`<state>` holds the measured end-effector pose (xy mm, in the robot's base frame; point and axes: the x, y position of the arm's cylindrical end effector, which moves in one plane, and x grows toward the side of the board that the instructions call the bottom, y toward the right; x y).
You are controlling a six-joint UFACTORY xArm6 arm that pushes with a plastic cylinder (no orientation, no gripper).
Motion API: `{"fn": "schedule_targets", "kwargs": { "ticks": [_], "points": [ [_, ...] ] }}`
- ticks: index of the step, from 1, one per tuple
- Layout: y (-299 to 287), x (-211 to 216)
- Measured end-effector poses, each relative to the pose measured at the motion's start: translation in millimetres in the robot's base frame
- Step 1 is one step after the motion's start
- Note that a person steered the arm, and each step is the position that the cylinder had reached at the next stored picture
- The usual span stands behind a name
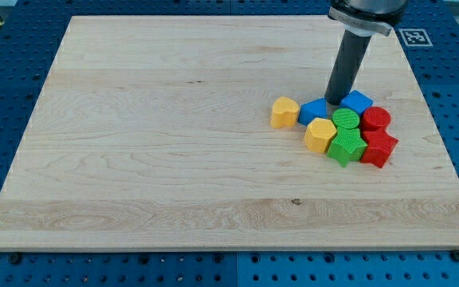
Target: Point your arm at the yellow heart
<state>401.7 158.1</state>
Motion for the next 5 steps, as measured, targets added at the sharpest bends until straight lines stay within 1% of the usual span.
{"fn": "schedule_targets", "kwargs": {
  "ticks": [1,4,5],
  "points": [
    [-1,0],
    [-62,-16],
    [-95,-24]
  ]
}}
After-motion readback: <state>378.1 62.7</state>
